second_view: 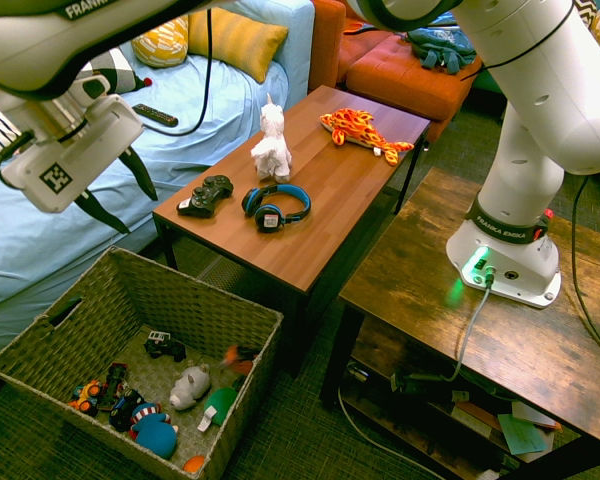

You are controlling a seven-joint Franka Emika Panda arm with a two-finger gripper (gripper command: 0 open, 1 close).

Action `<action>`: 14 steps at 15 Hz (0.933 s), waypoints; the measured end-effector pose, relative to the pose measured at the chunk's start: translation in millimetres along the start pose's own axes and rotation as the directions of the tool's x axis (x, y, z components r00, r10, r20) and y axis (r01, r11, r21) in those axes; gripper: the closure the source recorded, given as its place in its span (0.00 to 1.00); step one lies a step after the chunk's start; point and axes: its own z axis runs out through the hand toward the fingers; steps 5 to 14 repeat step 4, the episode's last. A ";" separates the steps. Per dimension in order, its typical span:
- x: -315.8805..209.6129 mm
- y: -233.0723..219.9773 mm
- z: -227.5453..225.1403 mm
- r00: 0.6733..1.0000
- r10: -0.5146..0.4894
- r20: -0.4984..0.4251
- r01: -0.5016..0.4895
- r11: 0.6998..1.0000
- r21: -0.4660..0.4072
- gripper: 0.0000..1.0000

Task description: Put the toy car in the basket

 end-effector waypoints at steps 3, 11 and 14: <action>94.8 64.4 -35.7 0.992 0.070 0.101 -0.085 0.983 0.160 0.00; 122.3 82.7 -33.7 0.989 0.080 0.127 -0.104 0.974 0.203 0.00; 122.3 82.7 -33.7 0.989 0.080 0.127 -0.104 0.974 0.203 0.00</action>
